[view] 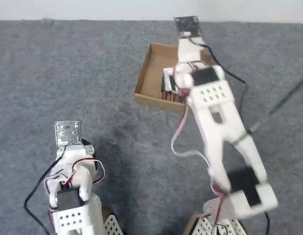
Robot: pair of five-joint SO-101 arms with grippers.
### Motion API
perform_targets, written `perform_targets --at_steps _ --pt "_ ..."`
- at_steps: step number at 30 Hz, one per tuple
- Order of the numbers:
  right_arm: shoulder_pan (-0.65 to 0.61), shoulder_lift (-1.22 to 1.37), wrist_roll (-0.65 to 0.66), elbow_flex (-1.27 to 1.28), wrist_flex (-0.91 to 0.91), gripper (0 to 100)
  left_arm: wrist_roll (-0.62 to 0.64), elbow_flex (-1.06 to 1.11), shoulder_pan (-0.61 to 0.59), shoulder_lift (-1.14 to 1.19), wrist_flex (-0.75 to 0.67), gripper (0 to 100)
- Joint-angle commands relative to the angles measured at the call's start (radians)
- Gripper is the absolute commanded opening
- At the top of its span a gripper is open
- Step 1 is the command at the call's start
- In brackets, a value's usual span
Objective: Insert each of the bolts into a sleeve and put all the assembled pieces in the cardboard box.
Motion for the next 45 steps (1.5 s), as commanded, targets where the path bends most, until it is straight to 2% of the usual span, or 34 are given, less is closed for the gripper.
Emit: perform_targets --at_steps 1,6,9,12,16,25,31,36,45 --pt "0.039 -0.266 -0.002 0.219 -0.117 0.7 -0.009 -0.01 0.005 -0.017 -0.002 1" --pt "0.116 -0.553 0.0 0.479 -0.168 0.7 -0.009 -0.01 0.005 -0.017 -0.002 1" --pt "0.157 -0.723 0.051 0.6 -0.163 0.7 -0.009 -0.01 0.005 -0.017 0.0 1" --pt "0.179 -0.905 0.104 0.732 -0.166 0.7 -0.009 -0.01 0.005 -0.017 0.0 1" --pt "0.18 -1.156 0.112 0.887 -0.157 0.7 -0.009 -0.01 0.005 -0.017 0.002 1" --pt "0.174 -1.756 0.147 1.1 0.016 0.6 -0.009 -0.01 0.002 -0.017 0.002 1" --pt "0.248 -1.716 0.169 1.128 0.09 0.6 -0.009 -0.01 0.002 -0.017 0.003 1" --pt "0.311 -1.716 0.169 1.281 0.085 0.6 -0.009 -0.01 0.0 -0.017 0.002 1" --pt "0.323 -1.704 0.169 1.603 -0.111 0.6 -0.009 -0.01 -0.002 -0.02 0.003 1"
